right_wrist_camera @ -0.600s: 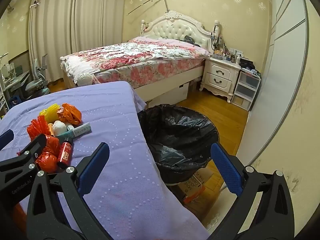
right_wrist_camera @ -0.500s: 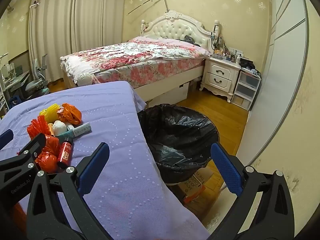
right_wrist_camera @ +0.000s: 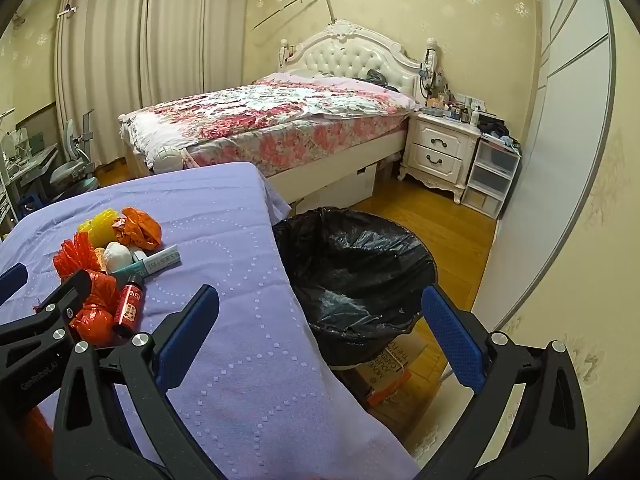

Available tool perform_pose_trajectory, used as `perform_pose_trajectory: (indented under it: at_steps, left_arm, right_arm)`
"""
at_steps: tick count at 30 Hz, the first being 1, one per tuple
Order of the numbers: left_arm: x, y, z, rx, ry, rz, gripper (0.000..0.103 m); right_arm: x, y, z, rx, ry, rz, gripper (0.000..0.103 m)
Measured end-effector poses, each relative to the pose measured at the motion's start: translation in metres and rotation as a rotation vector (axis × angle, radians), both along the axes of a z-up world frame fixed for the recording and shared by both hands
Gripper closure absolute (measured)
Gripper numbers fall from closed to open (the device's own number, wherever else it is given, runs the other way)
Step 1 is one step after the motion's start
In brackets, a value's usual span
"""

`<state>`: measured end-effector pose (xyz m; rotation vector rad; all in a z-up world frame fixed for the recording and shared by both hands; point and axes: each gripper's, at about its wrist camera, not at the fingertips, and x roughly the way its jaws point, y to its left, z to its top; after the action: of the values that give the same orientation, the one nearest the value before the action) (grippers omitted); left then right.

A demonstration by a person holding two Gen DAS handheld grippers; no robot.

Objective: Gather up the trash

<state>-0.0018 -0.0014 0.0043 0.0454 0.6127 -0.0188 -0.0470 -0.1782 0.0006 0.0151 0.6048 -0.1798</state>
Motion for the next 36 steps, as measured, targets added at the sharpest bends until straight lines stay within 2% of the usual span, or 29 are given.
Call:
perform_pose_trajectory:
  at_steps: [36]
  left_arm:
    - [-0.0037, -0.0062, -0.0079, -0.002, 0.012, -0.004, 0.007]
  right_arm:
    - [0.0013, -0.0034, -0.0036, 0.007, 0.004, -0.001, 0.004]
